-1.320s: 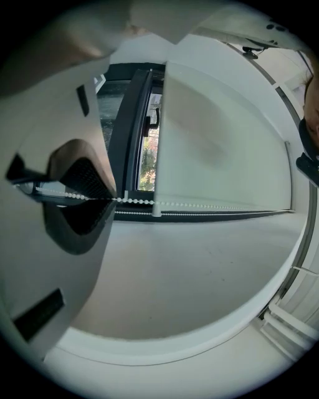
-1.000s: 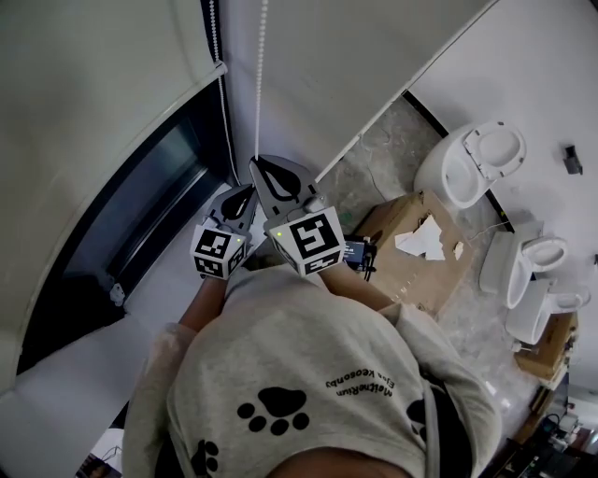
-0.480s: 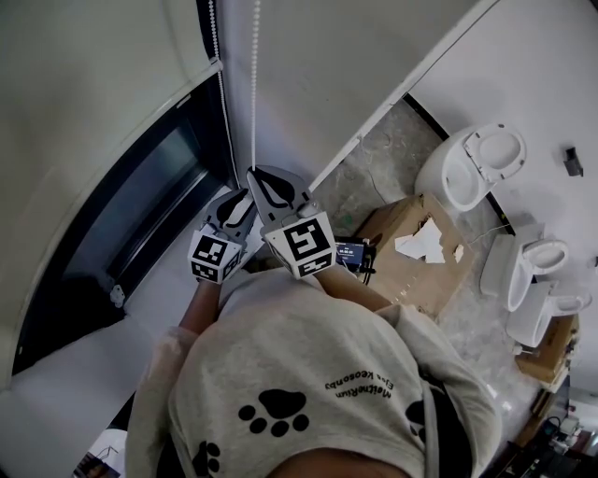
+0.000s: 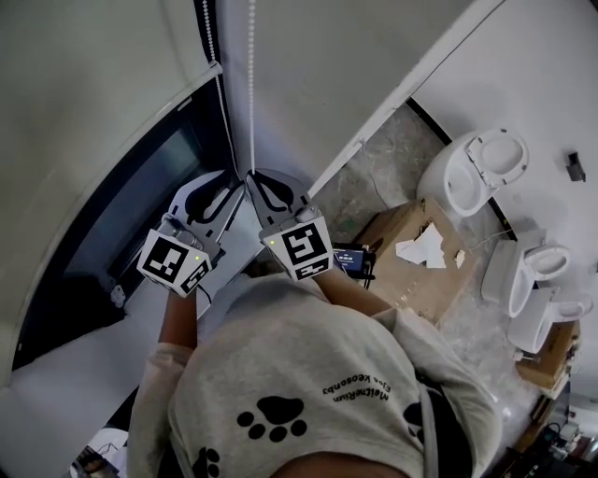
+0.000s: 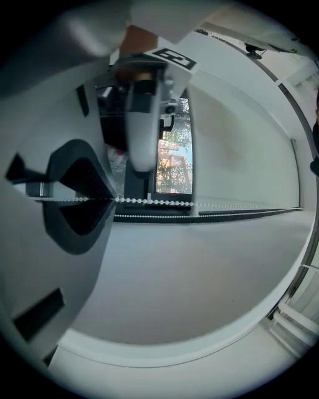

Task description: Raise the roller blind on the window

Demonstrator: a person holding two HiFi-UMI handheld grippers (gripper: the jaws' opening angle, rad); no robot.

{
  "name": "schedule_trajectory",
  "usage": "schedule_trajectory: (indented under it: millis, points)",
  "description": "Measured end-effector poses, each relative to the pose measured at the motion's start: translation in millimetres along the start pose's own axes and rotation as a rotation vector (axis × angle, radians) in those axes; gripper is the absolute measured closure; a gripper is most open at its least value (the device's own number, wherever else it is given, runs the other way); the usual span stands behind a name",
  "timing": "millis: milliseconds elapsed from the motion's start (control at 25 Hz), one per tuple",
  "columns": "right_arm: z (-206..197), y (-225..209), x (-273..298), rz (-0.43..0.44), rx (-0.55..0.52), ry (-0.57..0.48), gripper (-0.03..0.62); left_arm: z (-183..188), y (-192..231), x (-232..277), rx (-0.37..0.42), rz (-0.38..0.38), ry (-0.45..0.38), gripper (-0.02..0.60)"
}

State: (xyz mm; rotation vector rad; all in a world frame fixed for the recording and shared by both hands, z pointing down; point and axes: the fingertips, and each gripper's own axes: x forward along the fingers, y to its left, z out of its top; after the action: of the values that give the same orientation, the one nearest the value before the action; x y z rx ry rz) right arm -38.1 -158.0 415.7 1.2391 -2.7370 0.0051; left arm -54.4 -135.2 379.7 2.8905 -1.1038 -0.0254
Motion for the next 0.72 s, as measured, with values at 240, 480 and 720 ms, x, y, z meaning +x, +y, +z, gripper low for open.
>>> schedule_trajectory:
  millis: [240,480,720]
  points:
    - [-4,1,1,0.008,0.0,0.013,0.583,66,-8,14,0.0,-0.053,-0.036,0.486]
    - [-4,5,-2,0.02,0.011,0.018,0.585,116,-7,31,0.011,-0.046,-0.082,0.486]
    - [-3,4,1,0.013,-0.017,0.014,0.585,131,-6,40,0.056,-0.032,-0.044,0.565]
